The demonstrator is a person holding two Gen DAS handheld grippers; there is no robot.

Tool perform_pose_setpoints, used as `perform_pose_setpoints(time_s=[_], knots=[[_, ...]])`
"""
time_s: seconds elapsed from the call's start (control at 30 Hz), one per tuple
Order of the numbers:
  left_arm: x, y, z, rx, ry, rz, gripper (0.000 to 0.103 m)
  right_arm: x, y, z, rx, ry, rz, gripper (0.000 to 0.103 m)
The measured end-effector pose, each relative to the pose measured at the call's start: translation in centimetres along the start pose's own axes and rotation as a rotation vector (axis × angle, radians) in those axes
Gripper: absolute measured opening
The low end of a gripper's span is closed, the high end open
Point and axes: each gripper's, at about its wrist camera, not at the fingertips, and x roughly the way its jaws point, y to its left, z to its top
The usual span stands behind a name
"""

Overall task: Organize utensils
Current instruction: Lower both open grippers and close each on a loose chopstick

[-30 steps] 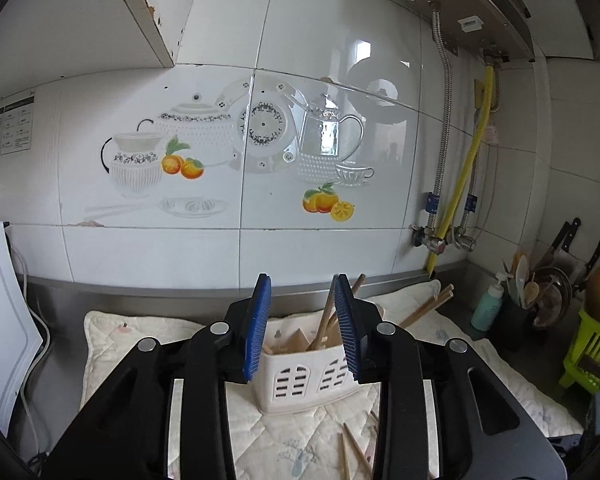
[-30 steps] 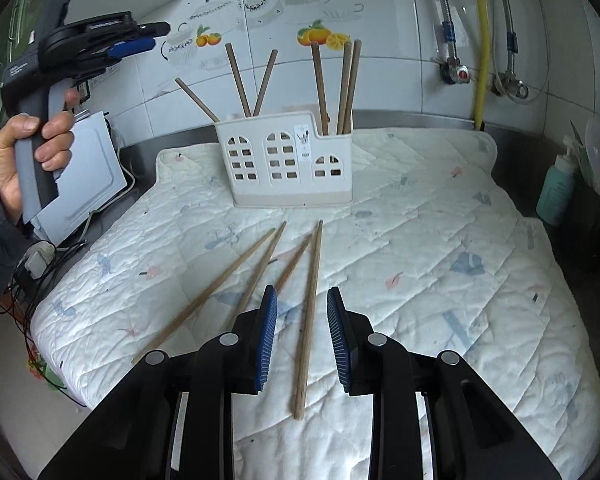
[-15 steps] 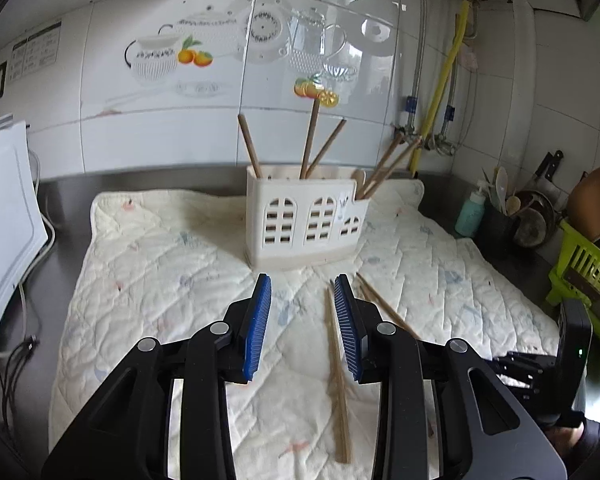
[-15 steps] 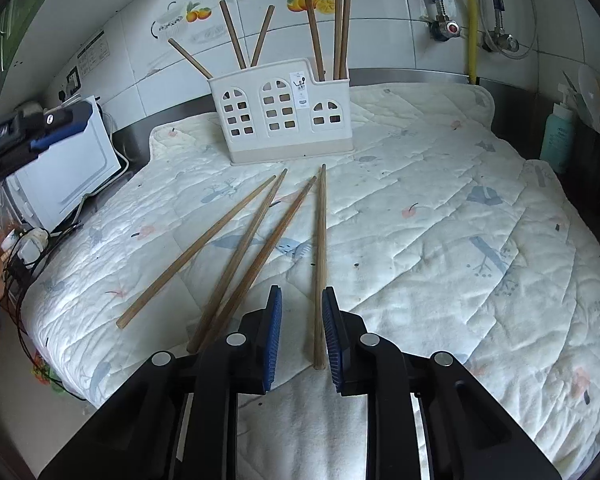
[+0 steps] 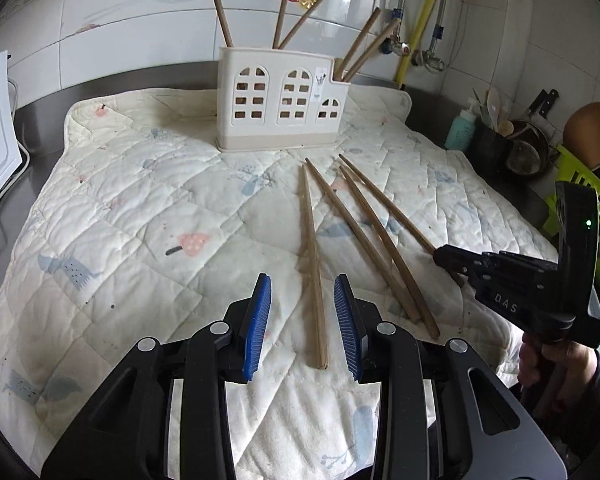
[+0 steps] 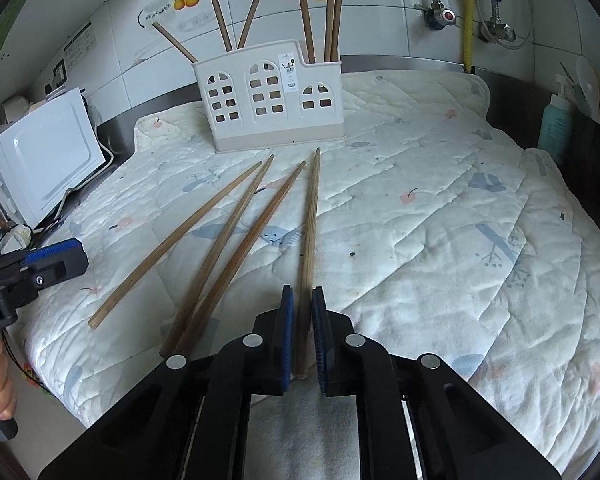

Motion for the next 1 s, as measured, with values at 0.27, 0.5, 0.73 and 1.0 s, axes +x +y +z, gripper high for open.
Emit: perform_pose_setpoints(time_s=[0.27, 0.5, 0.73, 1.0], knots=[[2.5, -1.0, -0.3, -0.003, 0.048, -0.033, 0.031, -0.1, -0.3, -0.1, 0.006, -0.007, 0.001, 0.007], [3.7, -0.7, -0.5, -0.045, 0.064, -0.027, 0.022, -0.1, -0.3, -0.2, 0.011, -0.009, 0.004, 0.007], [4.1, -1.5, -1.0, -0.018, 0.05, 0.006, 0.016, 0.1, -0.4, -0.3, 0.023, -0.014, 0.008, 0.007], [3.6, -1.3, -0.5, -0.023, 0.032, 0.023, 0.006, -1.4, -0.2, 0.4, 0.005, -0.05, 0.004, 0.006]])
